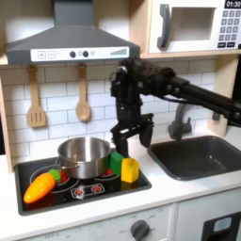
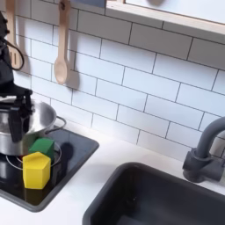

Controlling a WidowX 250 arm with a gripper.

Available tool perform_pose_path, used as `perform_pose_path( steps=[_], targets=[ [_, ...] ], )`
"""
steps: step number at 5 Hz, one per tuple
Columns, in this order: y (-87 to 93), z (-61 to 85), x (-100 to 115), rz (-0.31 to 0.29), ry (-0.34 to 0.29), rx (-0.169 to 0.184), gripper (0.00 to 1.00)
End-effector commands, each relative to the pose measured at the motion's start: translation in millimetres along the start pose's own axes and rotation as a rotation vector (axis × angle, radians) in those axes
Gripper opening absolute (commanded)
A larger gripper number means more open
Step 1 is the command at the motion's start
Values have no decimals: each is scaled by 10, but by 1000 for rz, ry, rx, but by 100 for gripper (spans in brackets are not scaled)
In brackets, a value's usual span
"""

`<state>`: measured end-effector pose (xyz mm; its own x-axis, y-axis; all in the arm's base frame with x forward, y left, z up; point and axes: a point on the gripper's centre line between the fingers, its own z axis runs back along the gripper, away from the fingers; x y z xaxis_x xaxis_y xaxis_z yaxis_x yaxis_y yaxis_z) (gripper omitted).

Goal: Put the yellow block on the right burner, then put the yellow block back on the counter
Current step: 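Put the yellow block back on the counter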

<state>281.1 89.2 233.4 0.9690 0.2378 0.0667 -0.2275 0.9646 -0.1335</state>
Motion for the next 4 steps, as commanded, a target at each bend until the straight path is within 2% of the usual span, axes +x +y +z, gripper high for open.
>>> perform_pose_path(
  steps=[1,2,3,4],
  targets=[
    [-82,-86,-120,34,-121,42,100],
    [-104,-170,-71,60,-163,62,100],
    [-127,-237,17,55,-167,76,100],
    [-142,-274,57,64,-172,75,100]
  ],
)
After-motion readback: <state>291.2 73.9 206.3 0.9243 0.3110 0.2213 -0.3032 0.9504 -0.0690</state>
